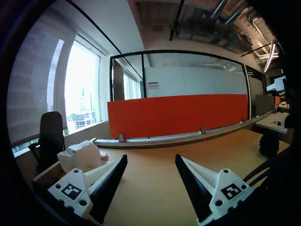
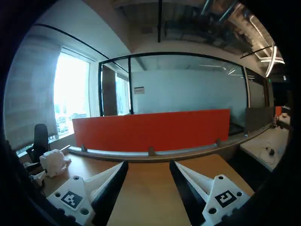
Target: Fold towel
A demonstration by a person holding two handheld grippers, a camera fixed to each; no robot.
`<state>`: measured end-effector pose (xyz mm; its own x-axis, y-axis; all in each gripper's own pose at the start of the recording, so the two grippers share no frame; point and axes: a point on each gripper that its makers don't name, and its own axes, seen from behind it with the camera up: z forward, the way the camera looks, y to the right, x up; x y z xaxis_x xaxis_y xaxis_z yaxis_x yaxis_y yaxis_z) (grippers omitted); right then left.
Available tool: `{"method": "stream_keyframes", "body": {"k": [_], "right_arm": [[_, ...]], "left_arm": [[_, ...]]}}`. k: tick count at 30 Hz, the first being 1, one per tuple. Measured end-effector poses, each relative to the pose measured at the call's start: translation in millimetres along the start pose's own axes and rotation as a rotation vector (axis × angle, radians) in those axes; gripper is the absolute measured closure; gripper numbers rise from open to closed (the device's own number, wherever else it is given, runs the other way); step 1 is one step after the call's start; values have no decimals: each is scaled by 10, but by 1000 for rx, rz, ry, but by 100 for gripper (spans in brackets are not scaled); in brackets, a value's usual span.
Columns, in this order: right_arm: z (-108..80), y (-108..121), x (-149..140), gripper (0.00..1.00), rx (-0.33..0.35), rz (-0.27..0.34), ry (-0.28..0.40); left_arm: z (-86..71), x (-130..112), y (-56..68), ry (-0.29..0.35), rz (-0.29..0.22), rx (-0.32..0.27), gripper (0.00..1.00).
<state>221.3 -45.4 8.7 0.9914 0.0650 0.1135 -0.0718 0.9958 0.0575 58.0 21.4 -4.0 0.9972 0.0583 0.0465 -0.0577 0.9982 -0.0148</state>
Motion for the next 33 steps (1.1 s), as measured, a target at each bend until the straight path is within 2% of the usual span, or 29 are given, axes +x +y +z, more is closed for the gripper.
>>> {"method": "stream_keyframes", "body": {"k": [5, 14, 24, 33], "right_arm": [[8, 3, -127, 16, -6, -1, 1], [35, 80, -309, 16, -24, 1, 16], [8, 193, -403, 16, -47, -6, 29], [10, 186, -503, 16, -53, -18, 25]], "left_arm": [[8, -203, -40, 15, -8, 4, 6], [51, -526, -39, 27, -15, -3, 6], [69, -763, -55, 44, -26, 2, 6], [82, -960, -123, 40, -26, 14, 6]]}}
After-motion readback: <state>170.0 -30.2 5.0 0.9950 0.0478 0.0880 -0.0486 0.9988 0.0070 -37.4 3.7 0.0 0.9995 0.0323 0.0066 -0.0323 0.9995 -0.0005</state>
